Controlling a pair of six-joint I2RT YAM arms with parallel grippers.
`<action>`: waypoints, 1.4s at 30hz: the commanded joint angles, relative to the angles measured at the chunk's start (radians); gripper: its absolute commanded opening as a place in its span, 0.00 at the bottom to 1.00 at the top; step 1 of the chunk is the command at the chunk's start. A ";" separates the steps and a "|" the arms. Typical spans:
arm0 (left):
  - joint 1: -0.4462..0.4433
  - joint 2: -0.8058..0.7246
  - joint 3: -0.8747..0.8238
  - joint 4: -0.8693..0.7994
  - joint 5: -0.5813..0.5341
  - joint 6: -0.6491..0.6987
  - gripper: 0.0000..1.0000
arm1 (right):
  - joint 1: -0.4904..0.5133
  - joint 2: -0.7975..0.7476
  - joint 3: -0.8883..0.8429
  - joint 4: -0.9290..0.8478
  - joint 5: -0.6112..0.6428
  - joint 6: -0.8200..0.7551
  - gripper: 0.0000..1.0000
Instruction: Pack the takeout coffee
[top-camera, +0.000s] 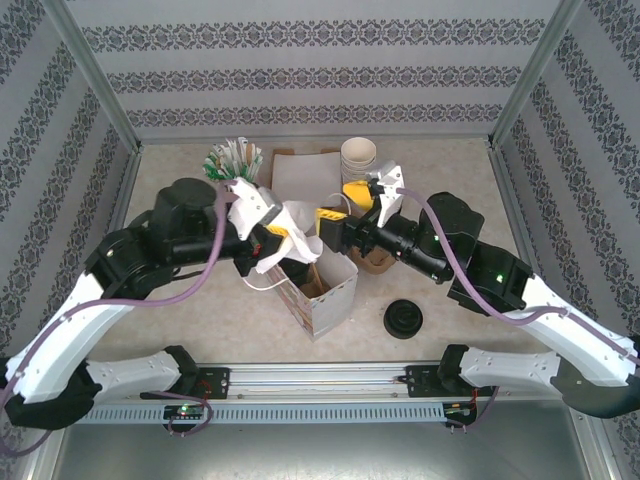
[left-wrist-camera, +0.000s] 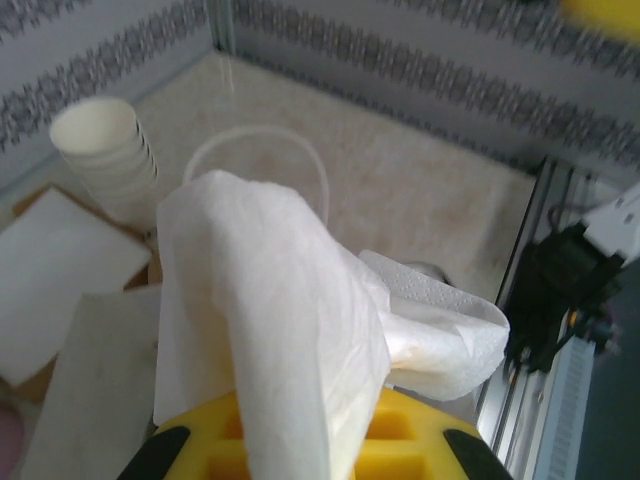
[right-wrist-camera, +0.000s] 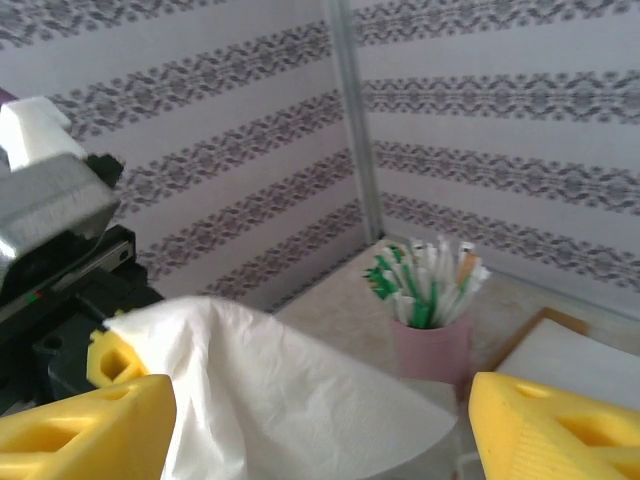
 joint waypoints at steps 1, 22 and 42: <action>-0.044 0.069 0.068 -0.160 -0.097 0.081 0.00 | 0.005 -0.031 -0.031 -0.031 0.119 -0.031 0.77; -0.122 0.494 0.423 -0.568 -0.250 0.192 0.00 | 0.000 -0.148 -0.137 -0.058 0.225 -0.026 0.77; -0.126 0.219 0.148 -0.211 -0.309 0.071 0.00 | -0.012 -0.149 -0.166 -0.062 0.222 -0.007 0.77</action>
